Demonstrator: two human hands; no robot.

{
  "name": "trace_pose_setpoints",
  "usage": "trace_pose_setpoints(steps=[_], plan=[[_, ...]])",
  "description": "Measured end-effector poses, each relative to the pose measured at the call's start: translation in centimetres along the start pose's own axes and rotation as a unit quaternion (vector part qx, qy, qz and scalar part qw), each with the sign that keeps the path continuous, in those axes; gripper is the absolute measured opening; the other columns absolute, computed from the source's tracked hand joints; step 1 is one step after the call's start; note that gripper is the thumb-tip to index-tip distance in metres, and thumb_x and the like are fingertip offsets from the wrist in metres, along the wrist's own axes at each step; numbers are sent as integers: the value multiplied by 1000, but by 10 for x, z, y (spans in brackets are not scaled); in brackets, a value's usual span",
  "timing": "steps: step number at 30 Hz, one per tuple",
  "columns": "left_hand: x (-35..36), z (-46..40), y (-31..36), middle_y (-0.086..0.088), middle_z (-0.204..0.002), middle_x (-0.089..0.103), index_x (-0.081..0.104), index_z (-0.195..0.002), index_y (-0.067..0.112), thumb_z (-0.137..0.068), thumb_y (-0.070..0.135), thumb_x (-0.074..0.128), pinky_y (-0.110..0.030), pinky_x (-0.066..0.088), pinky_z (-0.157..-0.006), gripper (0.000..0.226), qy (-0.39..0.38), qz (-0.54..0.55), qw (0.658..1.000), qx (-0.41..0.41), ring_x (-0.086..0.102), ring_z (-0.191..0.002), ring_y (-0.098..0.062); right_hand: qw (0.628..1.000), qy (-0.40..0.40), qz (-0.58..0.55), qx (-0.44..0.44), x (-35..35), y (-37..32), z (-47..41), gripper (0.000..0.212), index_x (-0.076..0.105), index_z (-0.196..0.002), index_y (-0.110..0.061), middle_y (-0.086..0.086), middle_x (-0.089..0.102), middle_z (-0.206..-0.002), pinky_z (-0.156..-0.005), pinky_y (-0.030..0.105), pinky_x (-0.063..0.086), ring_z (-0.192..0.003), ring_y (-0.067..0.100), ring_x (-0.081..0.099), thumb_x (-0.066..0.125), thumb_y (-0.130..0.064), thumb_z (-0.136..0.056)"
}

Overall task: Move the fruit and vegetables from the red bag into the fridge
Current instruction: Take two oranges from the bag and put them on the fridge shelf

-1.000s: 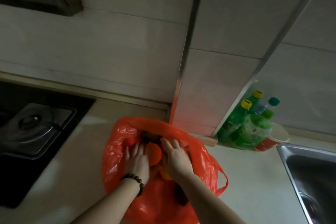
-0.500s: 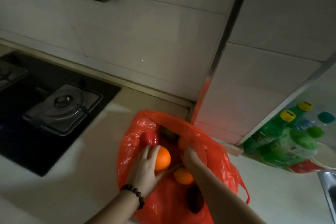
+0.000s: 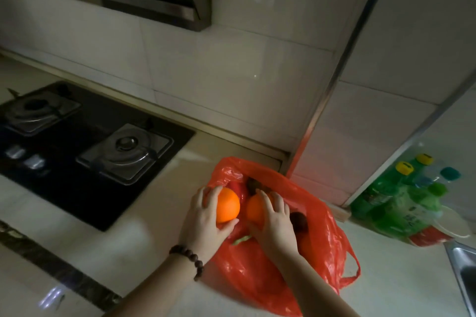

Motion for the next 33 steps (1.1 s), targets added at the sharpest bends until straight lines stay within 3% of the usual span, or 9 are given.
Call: trace_pose_setpoints(steps=[9, 16, 24, 30, 33], plan=[[-137, 53, -87, -10, -132, 38, 39, -133, 21, -68, 42, 77, -33, 50, -79, 78, 95, -2, 994, -47, 49, -112, -27, 993, 31, -13, -114, 4, -168, 39, 74, 30, -140, -29, 4, 32, -141, -95, 41, 45, -122, 28, 36, 69, -34, -77], [-279, 138, -201, -5, -134, 32, 29, -136, 24, -70, 44, 75, -37, 46, -94, 83, 171, -28, 974, -148, 39, -119, -24, 970, -22, -71, -233, 67, -358, 95, 75, 22, -140, -38, -5, 23, -144, -97, 36, 42, -129, 20, 29, 68, -38, -80], [-424, 246, -314, -2, -135, 31, 31, -132, 28, -71, 48, 72, -43, 47, -94, 75, 292, -53, 923, -244, 41, -119, -26, 919, -86, -146, -356, 139, -540, 156, 71, 25, -135, -42, -7, 22, -143, -90, 30, 43, -128, 16, 30, 67, -45, -78], [-511, 290, -369, -6, -130, 38, 38, -131, 19, -71, 40, 76, -36, 44, -86, 74, 362, -104, 880, -288, 40, -115, -26, 877, -109, -162, -439, 185, -650, 179, 72, 27, -136, -38, -5, 25, -143, -88, 27, 43, -127, 19, 35, 69, -42, -78], [-545, 293, -402, -8, -132, 38, 39, -132, 17, -71, 39, 77, -37, 44, -87, 75, 375, -127, 865, -309, 40, -117, -29, 857, -105, -169, -475, 206, -704, 176, 72, 27, -135, -41, -4, 27, -143, -89, 36, 49, -125, 21, 38, 69, -46, -77]])
Point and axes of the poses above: each hand's wrist, its own z-axis away from the middle knuckle, its own x-axis out of the palm, y = z × x, the point moved 10 cm from there along -z, towards the middle knuckle
